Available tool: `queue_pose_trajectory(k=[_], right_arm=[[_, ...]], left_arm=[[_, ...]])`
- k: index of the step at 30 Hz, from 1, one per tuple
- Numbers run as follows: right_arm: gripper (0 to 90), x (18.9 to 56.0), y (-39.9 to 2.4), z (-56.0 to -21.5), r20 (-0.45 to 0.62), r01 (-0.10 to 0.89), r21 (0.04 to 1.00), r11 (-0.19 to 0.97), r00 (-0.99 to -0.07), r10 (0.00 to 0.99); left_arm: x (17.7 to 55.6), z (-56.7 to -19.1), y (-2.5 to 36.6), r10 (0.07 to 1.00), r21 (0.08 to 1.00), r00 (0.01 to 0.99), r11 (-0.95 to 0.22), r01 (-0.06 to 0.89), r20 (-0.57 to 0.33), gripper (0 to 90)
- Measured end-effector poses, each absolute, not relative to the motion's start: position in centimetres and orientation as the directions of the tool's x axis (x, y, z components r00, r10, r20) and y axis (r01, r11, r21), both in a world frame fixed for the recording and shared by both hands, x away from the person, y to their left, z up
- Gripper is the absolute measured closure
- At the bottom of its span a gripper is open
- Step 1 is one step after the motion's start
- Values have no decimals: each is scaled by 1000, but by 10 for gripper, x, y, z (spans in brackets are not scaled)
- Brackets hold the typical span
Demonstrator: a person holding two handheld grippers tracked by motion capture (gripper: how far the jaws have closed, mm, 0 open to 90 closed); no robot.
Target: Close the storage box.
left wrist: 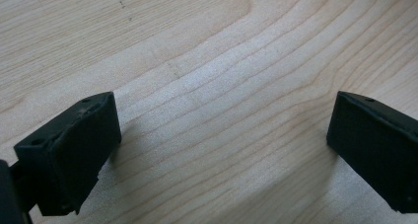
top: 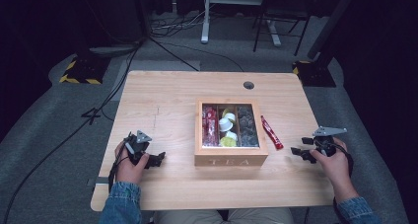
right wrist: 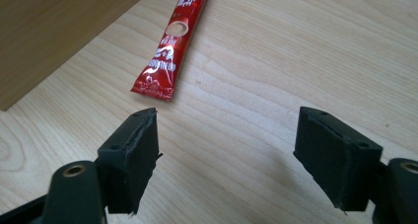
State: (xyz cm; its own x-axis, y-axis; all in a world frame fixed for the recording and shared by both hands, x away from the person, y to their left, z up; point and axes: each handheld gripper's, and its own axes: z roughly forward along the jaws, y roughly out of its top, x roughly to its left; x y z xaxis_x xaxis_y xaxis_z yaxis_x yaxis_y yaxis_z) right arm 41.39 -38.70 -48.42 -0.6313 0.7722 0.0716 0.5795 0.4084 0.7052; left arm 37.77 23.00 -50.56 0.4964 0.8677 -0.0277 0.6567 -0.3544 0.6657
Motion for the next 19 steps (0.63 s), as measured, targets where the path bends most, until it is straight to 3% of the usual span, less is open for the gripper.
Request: queue_pose_trajectory(k=[8, 15, 19], right_arm=[[231, 410, -382, -495, 55, 562, 702, 438, -656, 753], [113, 405, -374, -504, 6, 527, 732, 431, -638, 770], [94, 406, -372, -504, -9, 524, 728, 442, -638, 770]], left_arm=[[378, -505, 230, 867, 664, 497, -359, 656, -23, 1], [378, -505, 230, 867, 664, 497, -358, 656, -23, 1], [378, -505, 230, 868, 664, 496, -357, 657, -23, 1]])
